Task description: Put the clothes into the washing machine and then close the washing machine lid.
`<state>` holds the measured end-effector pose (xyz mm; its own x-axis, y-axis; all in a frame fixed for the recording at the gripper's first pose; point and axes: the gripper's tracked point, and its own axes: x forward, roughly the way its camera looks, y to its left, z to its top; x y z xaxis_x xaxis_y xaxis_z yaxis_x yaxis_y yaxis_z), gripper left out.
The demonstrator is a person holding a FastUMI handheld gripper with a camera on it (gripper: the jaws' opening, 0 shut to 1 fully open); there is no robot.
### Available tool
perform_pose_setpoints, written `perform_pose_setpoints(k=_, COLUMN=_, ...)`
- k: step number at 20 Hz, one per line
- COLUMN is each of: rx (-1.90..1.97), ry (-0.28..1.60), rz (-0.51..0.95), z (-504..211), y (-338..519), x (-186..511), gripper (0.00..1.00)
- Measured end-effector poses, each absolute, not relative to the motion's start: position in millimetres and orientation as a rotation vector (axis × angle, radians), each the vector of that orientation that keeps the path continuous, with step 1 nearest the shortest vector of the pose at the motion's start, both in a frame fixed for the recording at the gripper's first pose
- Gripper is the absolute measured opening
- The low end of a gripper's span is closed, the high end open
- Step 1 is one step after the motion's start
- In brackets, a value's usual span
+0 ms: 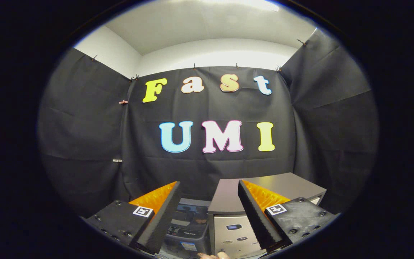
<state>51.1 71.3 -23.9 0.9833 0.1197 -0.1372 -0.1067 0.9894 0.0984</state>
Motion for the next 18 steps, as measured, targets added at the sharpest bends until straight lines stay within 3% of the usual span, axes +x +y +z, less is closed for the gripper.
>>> perform_pose_setpoints(k=18, rx=0.085, ry=0.128, rz=0.066, z=-19.4, y=29.5, x=41.3, gripper=0.98)
